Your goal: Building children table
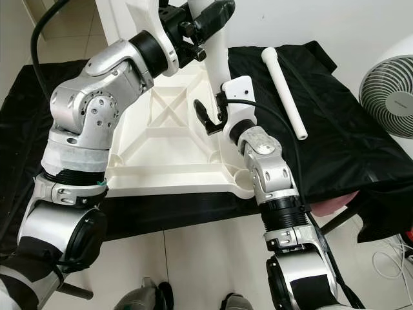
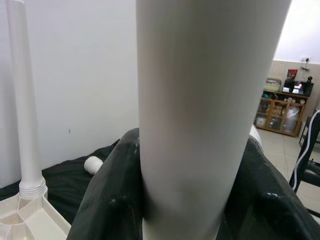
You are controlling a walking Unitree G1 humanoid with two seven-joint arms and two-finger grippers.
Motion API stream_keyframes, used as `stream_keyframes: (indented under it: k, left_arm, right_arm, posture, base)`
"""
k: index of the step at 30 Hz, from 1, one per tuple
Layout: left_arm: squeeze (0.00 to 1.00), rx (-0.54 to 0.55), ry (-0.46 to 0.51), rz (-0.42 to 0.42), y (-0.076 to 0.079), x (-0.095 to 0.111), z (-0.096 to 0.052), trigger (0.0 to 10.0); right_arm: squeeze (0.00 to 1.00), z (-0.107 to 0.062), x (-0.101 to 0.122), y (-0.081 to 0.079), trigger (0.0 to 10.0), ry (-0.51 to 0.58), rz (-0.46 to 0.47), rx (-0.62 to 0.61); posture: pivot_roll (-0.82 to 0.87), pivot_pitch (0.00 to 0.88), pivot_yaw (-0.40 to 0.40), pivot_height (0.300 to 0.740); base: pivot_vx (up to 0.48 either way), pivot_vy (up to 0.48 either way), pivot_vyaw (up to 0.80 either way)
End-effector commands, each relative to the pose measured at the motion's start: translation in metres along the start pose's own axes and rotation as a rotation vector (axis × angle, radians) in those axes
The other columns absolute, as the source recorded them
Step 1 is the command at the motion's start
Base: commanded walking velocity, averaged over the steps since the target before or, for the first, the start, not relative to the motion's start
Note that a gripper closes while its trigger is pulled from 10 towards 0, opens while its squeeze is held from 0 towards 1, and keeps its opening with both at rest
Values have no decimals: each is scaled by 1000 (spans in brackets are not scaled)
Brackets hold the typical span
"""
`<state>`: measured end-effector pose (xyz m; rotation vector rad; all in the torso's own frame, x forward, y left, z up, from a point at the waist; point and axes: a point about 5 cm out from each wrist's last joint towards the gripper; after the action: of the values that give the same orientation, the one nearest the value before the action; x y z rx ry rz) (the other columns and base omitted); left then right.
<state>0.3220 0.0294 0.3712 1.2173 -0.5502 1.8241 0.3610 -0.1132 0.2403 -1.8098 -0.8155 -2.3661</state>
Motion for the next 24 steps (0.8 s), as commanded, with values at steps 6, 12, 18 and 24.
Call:
stream_keyframes:
  k: [6, 12, 18, 24]
  left_arm:
    - [0, -38, 11, 8, 9, 3, 1, 10000]
    - [0, -53, -3, -6, 14, -7, 2, 10000]
    - [0, -66, -28, -13, 18, -17, 4, 10000]
    - [1000, -111, -55, -51, 26, -29, 6, 10000]
  right_arm:
    - [0, 1, 0, 1, 4745, -13, -9, -2]
    - [0, 1, 2, 2, 0, -8, -31, -11]
    - [0, -1, -1, 2, 10000, -34, -91, -20]
    - [0, -3, -4, 1, 10000, -50, -95, -38]
  posture:
    - [-42, 67, 42, 740]
    - [-45, 65, 44, 740]
    - [-45, 80, 52, 740]
    - [-46, 94, 55, 740]
  base:
    - [0, 0, 0]
    - [0, 0, 0]
    - [0, 0, 0]
    - [0, 0, 0]
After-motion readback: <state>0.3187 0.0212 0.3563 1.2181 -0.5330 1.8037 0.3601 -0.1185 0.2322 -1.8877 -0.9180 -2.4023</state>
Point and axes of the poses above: a point about 5 cm out from each wrist's last joint towards the gripper, its own z axis pointing out of the wrist towards the gripper, its own x axis along the axis of the wrist's last joint, y = z × x, and after that the axes turned 9 degrees about -z, right-handed
